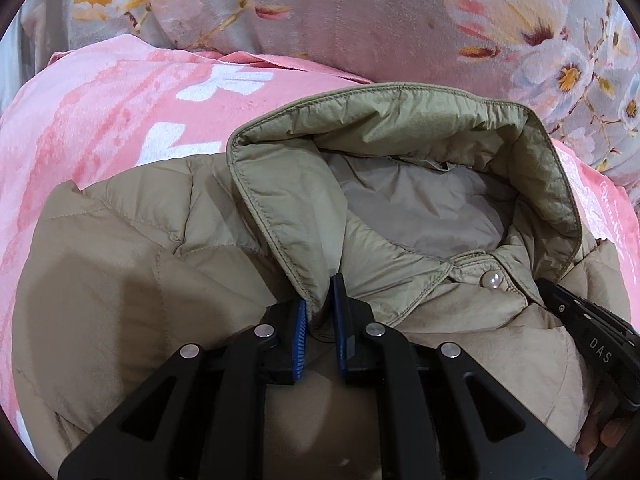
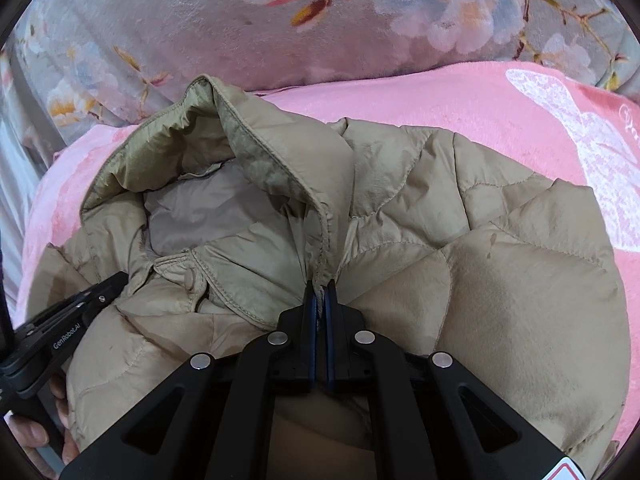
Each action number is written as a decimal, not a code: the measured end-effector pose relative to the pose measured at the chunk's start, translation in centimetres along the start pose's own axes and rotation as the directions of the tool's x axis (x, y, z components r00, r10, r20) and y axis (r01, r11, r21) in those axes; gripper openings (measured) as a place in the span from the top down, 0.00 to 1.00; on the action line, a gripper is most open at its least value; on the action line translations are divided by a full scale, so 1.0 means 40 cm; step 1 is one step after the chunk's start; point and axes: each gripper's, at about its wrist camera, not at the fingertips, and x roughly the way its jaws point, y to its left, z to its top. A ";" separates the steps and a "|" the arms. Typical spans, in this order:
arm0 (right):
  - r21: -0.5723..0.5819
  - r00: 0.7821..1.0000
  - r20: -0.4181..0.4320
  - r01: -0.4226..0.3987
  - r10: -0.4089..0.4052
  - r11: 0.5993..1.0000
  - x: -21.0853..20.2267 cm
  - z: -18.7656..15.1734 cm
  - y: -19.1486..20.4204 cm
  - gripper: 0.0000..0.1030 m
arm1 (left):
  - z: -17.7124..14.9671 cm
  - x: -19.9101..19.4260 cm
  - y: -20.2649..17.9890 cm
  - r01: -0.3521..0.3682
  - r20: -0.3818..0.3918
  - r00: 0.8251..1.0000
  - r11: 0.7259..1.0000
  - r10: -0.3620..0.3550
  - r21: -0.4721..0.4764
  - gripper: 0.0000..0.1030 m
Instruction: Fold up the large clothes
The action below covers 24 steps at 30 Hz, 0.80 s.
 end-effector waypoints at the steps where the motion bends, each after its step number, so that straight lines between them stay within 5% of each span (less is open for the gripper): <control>1: 0.015 1.000 -0.002 -0.027 0.027 1.000 -0.002 0.002 -0.008 0.96 | 0.000 -0.004 0.007 0.017 0.004 1.000 1.000 -0.017 -0.011 0.86; 4: 0.049 0.998 -0.027 -0.059 0.060 0.997 -0.034 0.003 -0.029 0.94 | 0.003 -0.063 0.046 0.092 0.033 0.995 0.994 -0.089 -0.067 0.72; 7: 0.027 0.999 0.008 -0.038 0.038 0.999 -0.125 0.024 -0.028 0.89 | 0.035 -0.154 0.080 0.095 0.098 0.991 0.994 -0.089 -0.054 0.50; 9: -0.002 0.996 0.084 -0.017 0.017 1.000 -0.179 0.084 -0.008 0.88 | 0.104 -0.205 0.105 0.048 0.155 0.987 0.997 -0.037 -0.065 0.46; 13: -0.013 0.989 0.149 0.017 -0.015 1.000 -0.167 0.240 0.051 0.88 | 0.271 -0.188 0.110 -0.031 0.152 0.987 0.989 0.054 -0.147 0.46; 18: 0.079 0.994 0.108 0.020 -0.028 0.997 -0.036 0.331 0.065 0.88 | 0.400 -0.004 0.063 -0.064 -0.022 0.998 0.984 0.061 -0.163 0.46; 24: -0.069 0.999 -0.027 0.035 -0.037 0.997 0.044 0.253 0.109 0.94 | 0.309 0.085 0.002 -0.024 -0.179 0.984 0.998 0.012 -0.065 0.53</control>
